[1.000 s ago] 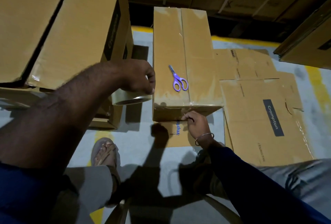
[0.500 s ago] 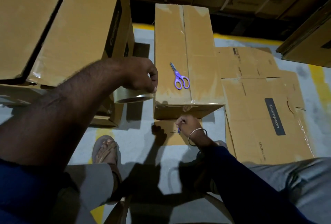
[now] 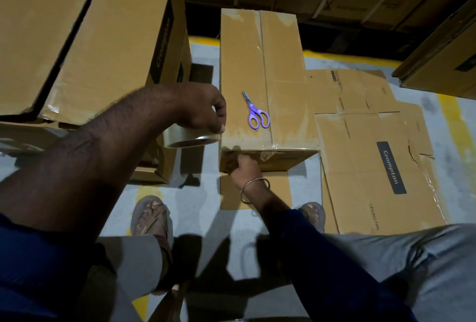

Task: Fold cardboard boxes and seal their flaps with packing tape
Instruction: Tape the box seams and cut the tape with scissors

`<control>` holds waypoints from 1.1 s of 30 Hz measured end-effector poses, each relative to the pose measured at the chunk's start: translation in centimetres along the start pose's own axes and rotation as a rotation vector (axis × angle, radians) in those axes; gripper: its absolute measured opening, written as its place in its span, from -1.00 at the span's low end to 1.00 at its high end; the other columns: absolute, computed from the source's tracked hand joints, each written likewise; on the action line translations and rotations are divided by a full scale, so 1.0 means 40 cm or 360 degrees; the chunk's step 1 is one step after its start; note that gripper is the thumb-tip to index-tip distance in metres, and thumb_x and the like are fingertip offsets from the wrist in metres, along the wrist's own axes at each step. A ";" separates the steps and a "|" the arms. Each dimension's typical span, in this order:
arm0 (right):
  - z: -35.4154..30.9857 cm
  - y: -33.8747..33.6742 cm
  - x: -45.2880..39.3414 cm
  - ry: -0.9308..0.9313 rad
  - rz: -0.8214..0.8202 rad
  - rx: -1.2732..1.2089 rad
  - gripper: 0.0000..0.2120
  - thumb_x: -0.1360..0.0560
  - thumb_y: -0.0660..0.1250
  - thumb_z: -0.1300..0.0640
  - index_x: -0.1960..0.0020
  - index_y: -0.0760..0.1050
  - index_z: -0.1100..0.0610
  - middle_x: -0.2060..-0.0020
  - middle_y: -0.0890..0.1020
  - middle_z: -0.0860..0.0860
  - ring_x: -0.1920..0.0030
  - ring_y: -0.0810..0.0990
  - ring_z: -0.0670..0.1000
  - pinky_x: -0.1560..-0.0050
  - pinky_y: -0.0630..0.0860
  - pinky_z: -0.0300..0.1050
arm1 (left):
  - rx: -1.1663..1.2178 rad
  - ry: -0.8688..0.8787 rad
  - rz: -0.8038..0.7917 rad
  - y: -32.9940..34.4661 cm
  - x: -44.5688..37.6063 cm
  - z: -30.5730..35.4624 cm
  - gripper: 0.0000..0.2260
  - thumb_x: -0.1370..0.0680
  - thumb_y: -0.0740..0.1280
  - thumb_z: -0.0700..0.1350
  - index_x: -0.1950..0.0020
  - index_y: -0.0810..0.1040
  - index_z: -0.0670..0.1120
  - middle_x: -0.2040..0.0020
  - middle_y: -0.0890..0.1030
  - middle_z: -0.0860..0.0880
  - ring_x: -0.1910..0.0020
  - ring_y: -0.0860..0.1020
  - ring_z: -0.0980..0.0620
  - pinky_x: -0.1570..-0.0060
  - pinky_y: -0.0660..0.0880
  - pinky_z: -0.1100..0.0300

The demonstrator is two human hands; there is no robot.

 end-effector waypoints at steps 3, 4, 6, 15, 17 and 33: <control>-0.039 0.012 0.033 -0.0033 0.0101 0.0175 -0.75 -0.56 0.37 0.01 -0.09 0.63 0.17 -0.01 0.69 0.22 -0.07 0.64 0.32 -0.02 0.59 0.07 | -0.0015 0.0015 0.0005 0.001 -0.004 0.002 -0.93 -0.62 0.40 -0.05 -0.06 0.65 -0.02 -0.15 0.52 0.04 -0.12 0.46 0.02 0.23 0.31 0.20; -0.058 0.008 0.045 -0.0098 0.0161 0.0259 -0.76 -0.56 0.34 -0.01 -0.04 0.63 0.16 0.04 0.68 0.21 -0.02 0.64 0.33 0.05 0.57 0.07 | -0.0024 0.0016 0.0003 0.002 -0.006 0.000 -0.93 -0.62 0.40 -0.05 -0.06 0.65 -0.01 -0.14 0.52 0.05 -0.12 0.47 0.02 0.24 0.30 0.20; -0.085 -0.001 0.063 -0.0206 0.0201 0.0329 -0.80 -0.56 0.32 0.01 0.03 0.63 0.12 0.12 0.68 0.18 0.07 0.65 0.31 0.13 0.54 0.01 | -0.0026 0.0012 -0.0007 0.004 -0.006 -0.004 -0.93 -0.62 0.41 -0.05 -0.06 0.65 -0.01 -0.12 0.51 0.05 -0.12 0.46 0.01 0.22 0.32 0.18; -0.032 -0.012 -0.016 0.0165 -0.0172 -0.0461 -0.76 -0.60 0.23 0.38 0.13 0.64 0.29 0.49 0.62 -0.03 0.48 0.58 -0.03 0.50 0.48 -0.26 | -0.0024 0.0017 -0.0007 0.002 -0.004 -0.004 -0.91 -0.62 0.41 -0.05 -0.09 0.65 -0.01 -0.08 0.46 0.08 -0.12 0.43 0.02 0.17 0.33 0.14; -0.001 -0.053 -0.019 0.0261 -0.0153 -0.0599 -0.73 -0.59 0.24 0.36 0.20 0.61 0.17 0.54 0.58 -0.09 0.52 0.55 -0.04 0.55 0.46 -0.27 | -0.0039 0.0021 -0.0004 0.003 -0.005 -0.004 -0.91 -0.62 0.41 -0.04 -0.08 0.65 0.00 -0.07 0.46 0.09 -0.12 0.44 0.02 0.15 0.34 0.13; 0.341 -0.402 -0.037 0.0886 0.0309 -0.1118 -0.83 -0.57 0.23 0.35 0.15 0.55 0.31 0.50 0.56 0.12 0.59 0.55 -0.01 0.59 0.39 -0.30 | -0.0161 0.0062 -0.0031 0.025 -0.033 0.016 -0.95 -0.61 0.42 -0.03 -0.03 0.66 0.03 -0.08 0.55 0.07 -0.08 0.47 0.03 0.05 0.32 0.11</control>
Point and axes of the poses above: each hand's wrist, its own x-axis away from the middle knuckle, its own y-axis out of the palm, z = x × y, the point moved 7 cm from there along -x, towards the middle knuckle
